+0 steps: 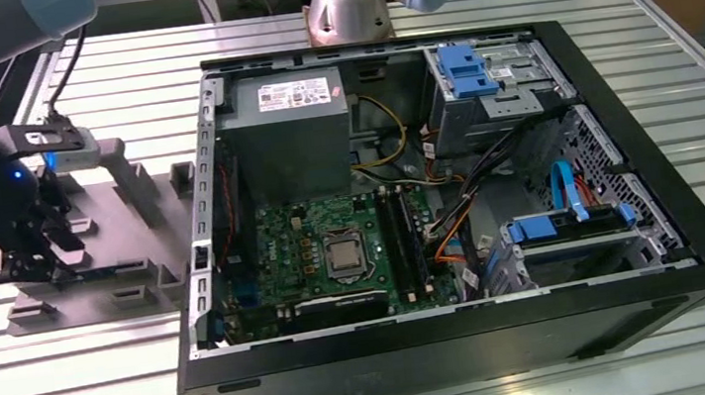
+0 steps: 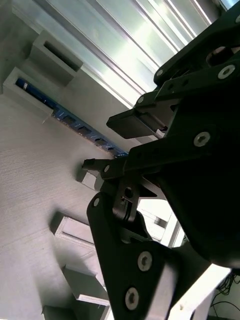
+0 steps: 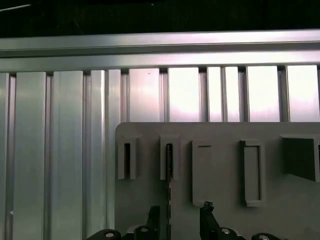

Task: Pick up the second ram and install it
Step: 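Pick up the second ram and move it above second insertion slot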

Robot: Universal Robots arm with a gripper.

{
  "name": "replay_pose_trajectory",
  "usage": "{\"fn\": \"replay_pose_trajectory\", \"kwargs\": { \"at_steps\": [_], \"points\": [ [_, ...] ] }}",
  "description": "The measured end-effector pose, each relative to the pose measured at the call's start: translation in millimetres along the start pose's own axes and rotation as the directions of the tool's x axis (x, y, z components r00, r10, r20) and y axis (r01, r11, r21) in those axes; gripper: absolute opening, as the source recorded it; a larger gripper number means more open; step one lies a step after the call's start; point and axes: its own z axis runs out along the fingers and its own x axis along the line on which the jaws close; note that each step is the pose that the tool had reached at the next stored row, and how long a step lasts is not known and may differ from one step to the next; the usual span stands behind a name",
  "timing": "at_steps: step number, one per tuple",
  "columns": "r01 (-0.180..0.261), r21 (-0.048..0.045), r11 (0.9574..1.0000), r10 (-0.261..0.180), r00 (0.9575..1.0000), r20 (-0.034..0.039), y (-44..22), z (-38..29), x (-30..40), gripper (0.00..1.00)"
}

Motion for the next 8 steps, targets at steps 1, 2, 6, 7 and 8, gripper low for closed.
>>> {"fn": "replay_pose_trajectory", "kwargs": {
  "at_steps": [1, 2, 6, 7, 8],
  "points": [
    [0.000, 0.0002, 1.0000, 0.000, 1.0000, 0.0000, 0.0, 1.7, 0.1, 0.44],
    [0.000, 0.0004, 1.0000, 0.000, 1.0000, 0.0001, 0.0, 3.4, 0.2, 0.44],
    [0.000, 0.0021, 1.0000, 0.000, 1.0000, 0.0001, -0.1, 9.6, 0.6, 0.44],
    [0.000, 0.0026, 1.0000, 0.000, 1.0000, 0.0001, -0.1, 10.5, 0.8, 0.44],
    [0.000, 0.0030, 1.0000, 0.000, 1.0000, 0.0001, 0.0, 11.1, 0.9, 0.44]
  ]
}}
